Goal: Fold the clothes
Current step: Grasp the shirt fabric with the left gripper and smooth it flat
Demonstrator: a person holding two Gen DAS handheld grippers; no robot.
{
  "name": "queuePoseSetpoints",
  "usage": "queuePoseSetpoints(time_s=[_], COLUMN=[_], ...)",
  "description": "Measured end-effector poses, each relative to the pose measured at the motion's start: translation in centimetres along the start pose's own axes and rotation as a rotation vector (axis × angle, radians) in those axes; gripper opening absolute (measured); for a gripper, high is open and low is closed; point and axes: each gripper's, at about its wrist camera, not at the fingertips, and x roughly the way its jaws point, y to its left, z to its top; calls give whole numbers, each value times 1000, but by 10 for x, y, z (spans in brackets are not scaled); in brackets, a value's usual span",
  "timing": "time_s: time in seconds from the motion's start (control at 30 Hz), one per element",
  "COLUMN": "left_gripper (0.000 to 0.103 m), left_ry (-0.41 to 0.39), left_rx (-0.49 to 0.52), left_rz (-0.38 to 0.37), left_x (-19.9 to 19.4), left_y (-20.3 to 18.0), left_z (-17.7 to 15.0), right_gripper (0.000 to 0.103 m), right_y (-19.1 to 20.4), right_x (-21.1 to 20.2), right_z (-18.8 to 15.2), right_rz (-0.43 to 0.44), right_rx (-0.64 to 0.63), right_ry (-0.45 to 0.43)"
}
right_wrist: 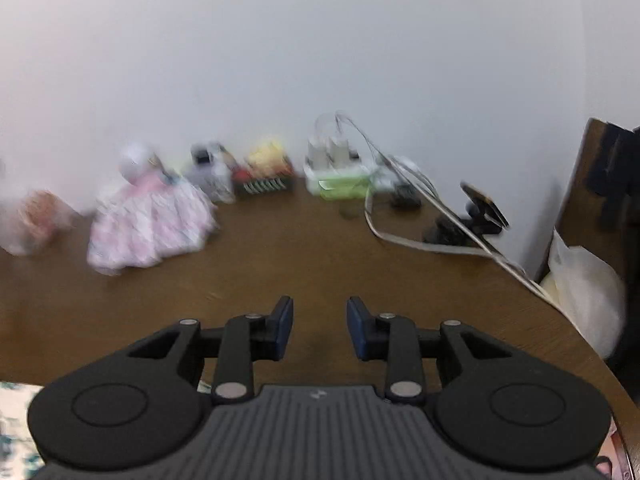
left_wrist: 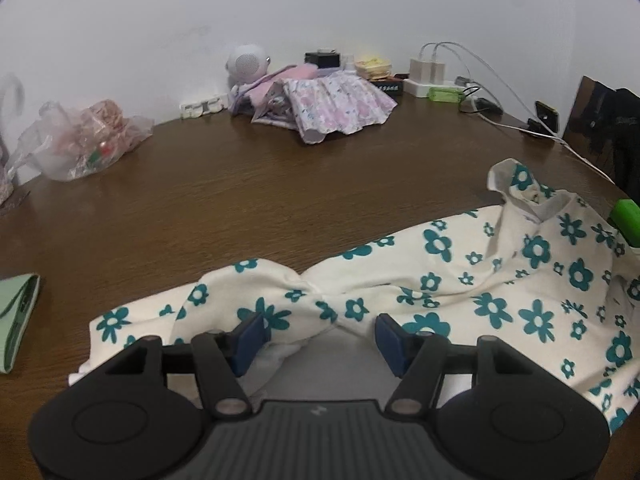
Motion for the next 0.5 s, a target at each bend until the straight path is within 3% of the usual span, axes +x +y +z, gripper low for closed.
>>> queuePoseSetpoints(time_s=[0.07, 0.13, 0.23, 0.3, 0.37, 0.4, 0.5], left_gripper=[61, 62, 62, 62, 62, 63, 68], left_ry=[-9, -2, 27, 25, -9, -27, -25], left_rx=[6, 8, 19, 49, 66, 67, 80], left_rz=[2, -15, -20, -7, -53, -82, -104], left_x=[1, 10, 29, 31, 22, 19, 22], left_y=[3, 6, 8, 4, 5, 7, 10], left_z=[5, 12, 20, 21, 20, 19, 19], right_gripper=[41, 40, 33, 31, 34, 41, 42], right_y=[20, 42, 67, 73, 70, 68, 61], right_x=[-11, -2, 32, 54, 58, 57, 55], right_z=[-4, -12, -27, -33, -33, -34, -36], right_rz=[175, 333, 405, 352, 327, 355, 460], right_rx=[-110, -197, -207, -168, -125, -100, -22], right_ry=[51, 157, 308, 374, 368, 372, 389])
